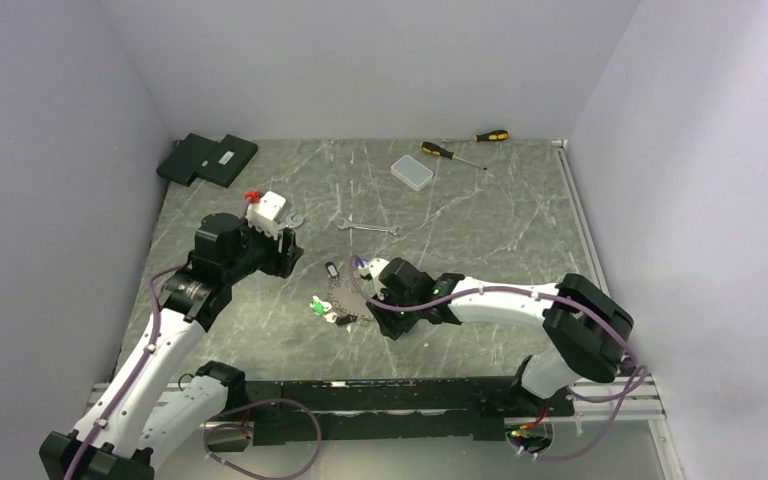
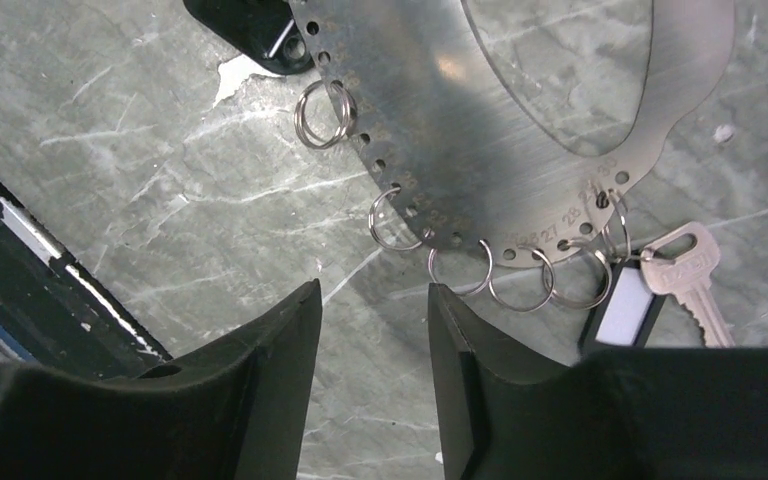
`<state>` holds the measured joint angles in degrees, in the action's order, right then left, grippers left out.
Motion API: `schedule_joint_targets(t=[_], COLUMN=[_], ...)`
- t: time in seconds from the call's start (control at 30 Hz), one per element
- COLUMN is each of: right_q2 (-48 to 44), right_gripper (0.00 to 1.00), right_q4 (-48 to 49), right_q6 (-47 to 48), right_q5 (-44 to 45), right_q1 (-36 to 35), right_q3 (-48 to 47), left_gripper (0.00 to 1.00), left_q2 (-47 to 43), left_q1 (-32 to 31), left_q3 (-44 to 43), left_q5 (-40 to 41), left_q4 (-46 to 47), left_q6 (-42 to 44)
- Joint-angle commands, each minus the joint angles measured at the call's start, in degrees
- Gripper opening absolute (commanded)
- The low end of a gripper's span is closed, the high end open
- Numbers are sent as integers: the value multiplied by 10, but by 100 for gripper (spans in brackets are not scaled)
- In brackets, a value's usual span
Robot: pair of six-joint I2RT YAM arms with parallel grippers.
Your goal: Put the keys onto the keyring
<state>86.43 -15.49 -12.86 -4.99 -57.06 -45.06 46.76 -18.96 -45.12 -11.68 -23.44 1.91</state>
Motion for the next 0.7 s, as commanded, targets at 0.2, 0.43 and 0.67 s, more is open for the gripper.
schedule_joint_targets(t=[0.2,0.43,0.67], right_q2=[5,15,60], right_gripper=[54,51,45], right_q4=[72,93,114], right_q6=[136,167,177], right_q5=[-4,26,60], right_q1=[-17,-32,-33], right_q3=[5,6,9], left_gripper=[64,64,64], left_q2=[-6,-7,-6], left_q1=[-2,-2,-2], left_q3=[-22,-21,-21], left_q5=[5,7,3], left_q4=[8,8,9], left_q6=[2,4,5])
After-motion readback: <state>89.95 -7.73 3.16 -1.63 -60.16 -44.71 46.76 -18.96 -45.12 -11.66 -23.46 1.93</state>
